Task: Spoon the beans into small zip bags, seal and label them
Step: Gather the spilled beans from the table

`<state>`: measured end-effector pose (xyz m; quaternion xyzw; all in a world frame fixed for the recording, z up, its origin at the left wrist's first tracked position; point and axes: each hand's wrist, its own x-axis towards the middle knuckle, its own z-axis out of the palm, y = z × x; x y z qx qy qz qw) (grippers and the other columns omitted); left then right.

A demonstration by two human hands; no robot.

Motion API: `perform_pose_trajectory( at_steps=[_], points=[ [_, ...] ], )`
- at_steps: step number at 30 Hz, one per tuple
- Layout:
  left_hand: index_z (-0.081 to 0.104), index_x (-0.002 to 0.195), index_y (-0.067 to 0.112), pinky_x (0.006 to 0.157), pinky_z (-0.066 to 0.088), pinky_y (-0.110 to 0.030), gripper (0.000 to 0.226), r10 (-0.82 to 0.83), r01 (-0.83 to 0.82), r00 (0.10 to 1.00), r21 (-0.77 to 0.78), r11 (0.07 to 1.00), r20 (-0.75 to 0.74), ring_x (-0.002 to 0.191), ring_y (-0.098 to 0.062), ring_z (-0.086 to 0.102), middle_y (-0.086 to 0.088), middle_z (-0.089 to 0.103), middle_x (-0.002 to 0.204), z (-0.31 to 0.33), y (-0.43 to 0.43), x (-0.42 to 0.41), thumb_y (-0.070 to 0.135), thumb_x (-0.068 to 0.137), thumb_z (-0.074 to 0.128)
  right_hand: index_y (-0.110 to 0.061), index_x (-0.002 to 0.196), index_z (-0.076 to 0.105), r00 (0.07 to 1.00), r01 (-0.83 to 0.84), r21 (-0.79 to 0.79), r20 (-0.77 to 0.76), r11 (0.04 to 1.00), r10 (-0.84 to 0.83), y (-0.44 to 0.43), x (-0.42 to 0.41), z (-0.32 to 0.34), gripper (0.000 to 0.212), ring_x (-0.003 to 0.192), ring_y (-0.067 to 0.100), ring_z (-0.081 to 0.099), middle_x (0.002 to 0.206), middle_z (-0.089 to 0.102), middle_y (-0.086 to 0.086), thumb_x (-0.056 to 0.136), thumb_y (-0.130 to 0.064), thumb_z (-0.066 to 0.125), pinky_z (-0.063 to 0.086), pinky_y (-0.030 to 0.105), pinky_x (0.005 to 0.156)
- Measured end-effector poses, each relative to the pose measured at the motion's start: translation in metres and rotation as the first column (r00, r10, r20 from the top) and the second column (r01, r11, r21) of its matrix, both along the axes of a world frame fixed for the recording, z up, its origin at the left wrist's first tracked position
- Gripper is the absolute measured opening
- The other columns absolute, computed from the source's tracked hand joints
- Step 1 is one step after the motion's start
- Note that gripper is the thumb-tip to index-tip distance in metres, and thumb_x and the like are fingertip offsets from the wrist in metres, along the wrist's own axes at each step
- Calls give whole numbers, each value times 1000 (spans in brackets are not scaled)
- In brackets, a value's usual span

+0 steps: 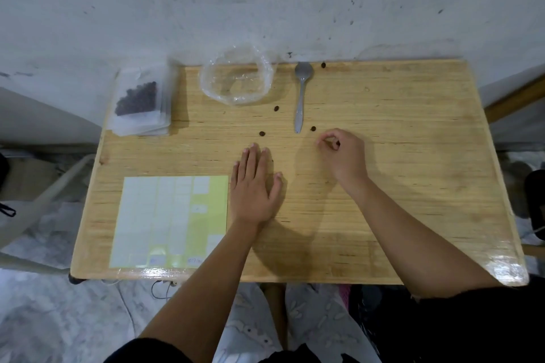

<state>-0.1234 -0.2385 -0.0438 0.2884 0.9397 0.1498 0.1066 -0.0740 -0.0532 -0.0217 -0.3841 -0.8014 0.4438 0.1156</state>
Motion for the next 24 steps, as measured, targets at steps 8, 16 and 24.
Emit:
perform_pose_trajectory(
  at_steps=[8, 16, 24],
  points=[
    [14, 150, 24, 117, -7, -30, 62, 4, -4, 1000, 8, 1000, -6, 146, -11, -5, 2, 3, 159, -4, 0, 0, 46, 95, 30, -7, 108, 69, 997, 35, 47, -74, 998, -31, 2, -22, -6, 28, 59, -2, 41, 68, 46, -14, 82, -16, 70, 35, 11, 64],
    [18, 149, 23, 119, -1, -33, 62, 11, -11, 1000, 9, 1000, -14, 146, -12, -1, 2, 6, 159, -6, 0, -1, 48, 93, 30, -3, 95, 73, 997, 11, 73, -76, 997, -5, 4, -27, -7, 16, 61, 0, 45, 69, 54, -7, 81, -9, 70, 34, 6, 63],
    [16, 150, 24, 118, -4, -31, 62, 6, -6, 1000, 14, 1000, -2, 145, -10, -5, 3, 3, 159, -4, 0, -1, 48, 94, 30, -7, 90, 62, 991, -98, 88, 105, 991, 89, 3, -27, -7, 8, 62, 2, 41, 74, 49, -3, 90, -15, 59, 31, 11, 57]
  ],
)
